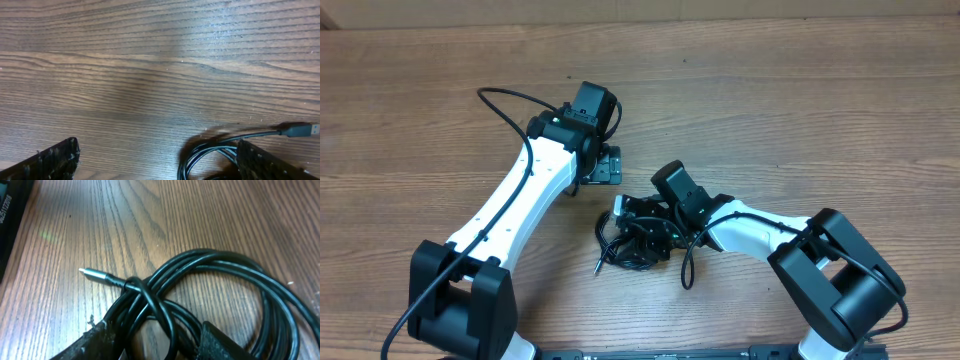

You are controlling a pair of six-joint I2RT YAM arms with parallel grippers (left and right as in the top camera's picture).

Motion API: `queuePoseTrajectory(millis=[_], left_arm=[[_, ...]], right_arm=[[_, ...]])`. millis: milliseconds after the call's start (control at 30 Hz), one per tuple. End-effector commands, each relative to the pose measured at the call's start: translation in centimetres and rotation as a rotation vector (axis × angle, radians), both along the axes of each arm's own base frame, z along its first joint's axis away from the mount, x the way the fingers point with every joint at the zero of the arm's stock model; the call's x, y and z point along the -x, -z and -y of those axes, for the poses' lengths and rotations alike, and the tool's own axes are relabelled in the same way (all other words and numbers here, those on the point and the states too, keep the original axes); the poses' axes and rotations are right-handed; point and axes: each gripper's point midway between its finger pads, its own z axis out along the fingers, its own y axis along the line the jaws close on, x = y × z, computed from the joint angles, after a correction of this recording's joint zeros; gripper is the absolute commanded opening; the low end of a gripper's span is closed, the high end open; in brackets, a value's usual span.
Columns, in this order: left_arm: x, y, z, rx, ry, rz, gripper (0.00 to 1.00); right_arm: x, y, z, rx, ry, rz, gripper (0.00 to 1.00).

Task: Untangle cables

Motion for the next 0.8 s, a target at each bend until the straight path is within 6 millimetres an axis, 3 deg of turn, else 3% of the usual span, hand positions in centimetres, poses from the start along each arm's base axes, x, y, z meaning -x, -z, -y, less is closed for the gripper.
queuePoseTrajectory(millis=[0, 67, 167, 267, 433, 533, 667, 767], left_arm=[[0.2, 0.4, 0.5, 0.032, -0.011, -0.015, 1.00], [0.2, 0.4, 0.5, 0.032, -0.011, -0.011, 1.00], [0.1, 0.3, 0.5, 0.034, -0.011, -0.007, 1.00], [0.0, 0.3, 0.6, 0.035, -0.010, -0.003, 1.00], [-0.1, 0.3, 0.5, 0.033, -0.011, 0.001, 1.00], [-0.1, 0.3, 0.5, 0.033, -0.011, 0.002, 1.00], [-0.2, 0.3, 0.5, 0.034, -0.011, 0.002, 1.00], [-0.3, 0.2, 0.6, 0.036, -0.011, 0.008, 1.00]], right_arm=[[0.5, 0.4, -0.2, -0.014, -0.018, -0.007, 0.55], [0.1, 0.5, -0.2, -0.008, -0.009, 0.009, 0.51], [0.0, 1.1, 0.0, 0.011, 0.000, 0.012, 0.35], [0.6, 3.2, 0.3, 0.045, -0.003, -0.032, 0.26], [0.7, 3.3, 0.2, 0.047, -0.007, -0.033, 0.06], [0.5, 3.3, 0.2, 0.052, 0.006, -0.034, 0.04], [-2.6, 3.3, 1.0, 0.128, 0.240, -0.079, 0.04], [-4.9, 2.2, 1.9, 0.139, 0.406, -0.105, 0.04]])
